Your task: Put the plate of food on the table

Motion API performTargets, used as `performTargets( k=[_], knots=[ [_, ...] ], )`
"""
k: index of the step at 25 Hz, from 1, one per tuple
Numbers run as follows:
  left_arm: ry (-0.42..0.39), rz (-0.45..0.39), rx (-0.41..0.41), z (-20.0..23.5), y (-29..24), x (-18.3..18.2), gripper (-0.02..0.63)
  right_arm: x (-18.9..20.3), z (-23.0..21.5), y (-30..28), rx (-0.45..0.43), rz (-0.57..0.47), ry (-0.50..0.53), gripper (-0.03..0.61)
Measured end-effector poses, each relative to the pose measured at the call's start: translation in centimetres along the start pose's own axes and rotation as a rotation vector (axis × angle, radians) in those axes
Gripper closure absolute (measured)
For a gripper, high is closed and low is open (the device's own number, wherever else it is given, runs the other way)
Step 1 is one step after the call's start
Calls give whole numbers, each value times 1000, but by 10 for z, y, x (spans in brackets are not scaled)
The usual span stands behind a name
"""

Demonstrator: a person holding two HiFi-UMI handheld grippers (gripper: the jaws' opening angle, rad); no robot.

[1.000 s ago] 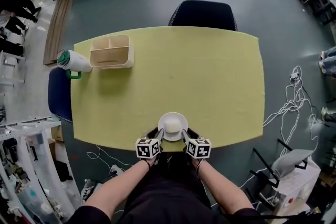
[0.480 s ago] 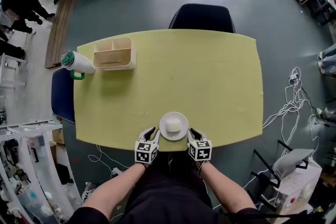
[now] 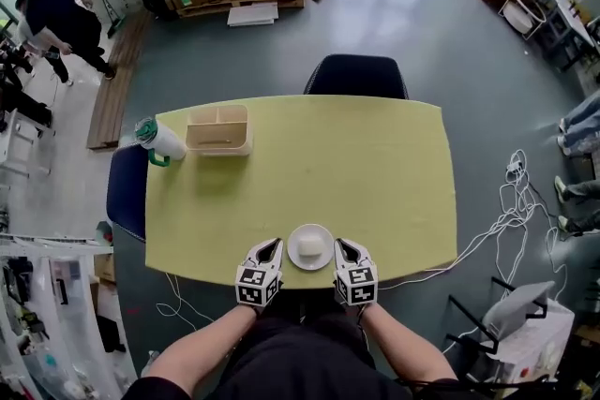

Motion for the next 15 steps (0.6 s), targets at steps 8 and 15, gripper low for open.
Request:
performTargets(
  k=[8, 15],
  knots=[
    [-38, -179, -26, 7, 50, -80, 604, -76, 30, 52, -52, -182, -14, 566],
    [-125, -352, -32, 16, 90, -152, 604, -152, 77, 102, -131, -391, 35, 566]
  ],
)
Point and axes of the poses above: the fingertips, and each gripper's own axes: y backward along the fingers, z to its left, x out of its underside, the point moved 6 cm from there along y, backward along the fingers, and after that the axes turned 14 degrees about -y, right-handed, at the moved point
